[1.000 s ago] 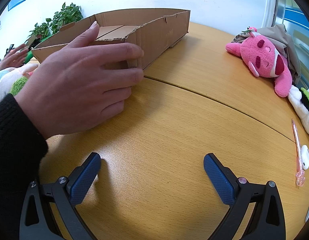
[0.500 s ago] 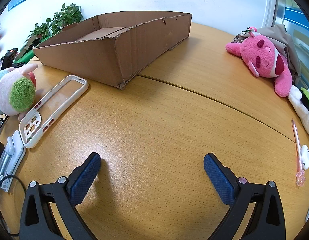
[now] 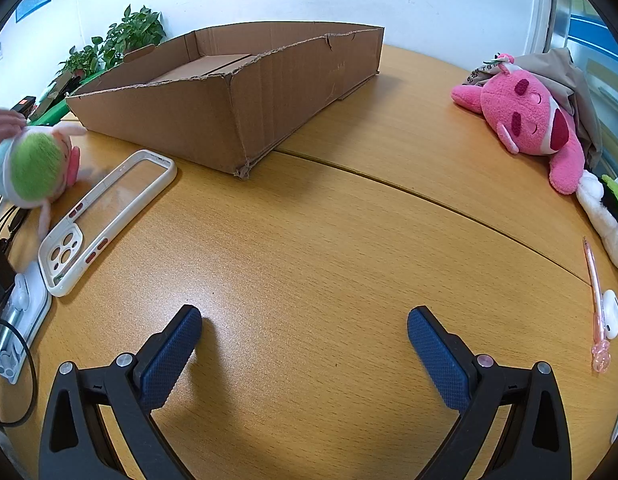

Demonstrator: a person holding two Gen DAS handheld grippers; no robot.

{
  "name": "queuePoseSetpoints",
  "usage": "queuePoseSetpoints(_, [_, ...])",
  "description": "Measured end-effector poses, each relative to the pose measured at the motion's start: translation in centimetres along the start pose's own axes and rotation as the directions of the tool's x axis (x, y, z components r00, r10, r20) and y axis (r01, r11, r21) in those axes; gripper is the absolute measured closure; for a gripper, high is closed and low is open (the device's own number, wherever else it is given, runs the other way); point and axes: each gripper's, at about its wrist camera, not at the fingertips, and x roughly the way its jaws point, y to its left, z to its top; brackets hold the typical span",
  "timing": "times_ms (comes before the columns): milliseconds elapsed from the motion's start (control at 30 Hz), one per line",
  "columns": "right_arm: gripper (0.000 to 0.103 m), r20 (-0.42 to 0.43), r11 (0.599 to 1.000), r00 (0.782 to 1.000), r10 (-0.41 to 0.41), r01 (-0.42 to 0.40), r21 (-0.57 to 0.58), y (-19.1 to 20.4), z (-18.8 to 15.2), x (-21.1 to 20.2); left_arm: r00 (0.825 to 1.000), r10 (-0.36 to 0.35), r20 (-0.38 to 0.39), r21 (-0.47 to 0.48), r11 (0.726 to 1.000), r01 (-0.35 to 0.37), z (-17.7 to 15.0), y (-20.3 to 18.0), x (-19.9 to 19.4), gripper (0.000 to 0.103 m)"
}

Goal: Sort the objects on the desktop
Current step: 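Move the left tool toward the teal-and-pink plush toy on the table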

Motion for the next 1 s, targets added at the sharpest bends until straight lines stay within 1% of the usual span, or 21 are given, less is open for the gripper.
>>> queuePoseSetpoints(267, [0.0,0.0,1.0,1.0,0.0,0.0,0.0,0.0,0.0,0.0,1.0,0.025,-0.001,-0.036,0.999,-0.025,-0.3,-0.2,-1.0,0.0])
queuePoseSetpoints(467, [0.0,0.0,1.0,1.0,0.001,-0.001,0.0,-0.1,0.0,0.0,0.999,0.043,-0.022,-0.067,0.997,-0.044,-0.4,-0.5,-1.1,0.0])
queuePoseSetpoints(533, [0.0,0.0,1.0,1.0,0.001,-0.001,-0.001,-0.1,0.0,0.0,0.998,0.057,-0.024,-0.089,0.994,-0.059,-0.4,-0.6,-1.3,0.001])
queuePoseSetpoints(633, [0.0,0.0,1.0,1.0,0.001,-0.001,-0.001,-0.1,0.0,0.0,0.996,0.084,-0.023,-0.149,0.985,-0.087,-1.0,-0.8,-1.9,0.001])
queuePoseSetpoints(800, [0.0,0.0,1.0,1.0,0.002,-0.002,-0.001,-0.1,0.0,0.1,0.989,0.143,0.027,-0.235,0.963,-0.133,-1.7,-2.0,-4.1,0.001])
queuePoseSetpoints(900, [0.0,0.0,1.0,1.0,0.002,-0.002,-0.001,-0.1,0.0,0.1,0.987,0.142,0.08,-0.273,0.955,-0.115,-1.7,-2.9,-5.8,0.001])
queuePoseSetpoints(1000, [0.0,0.0,1.0,1.0,0.002,-0.002,-0.001,-0.1,0.1,0.1,0.973,0.184,0.139,-0.297,0.945,-0.136,-1.3,-4.3,-7.8,0.001])
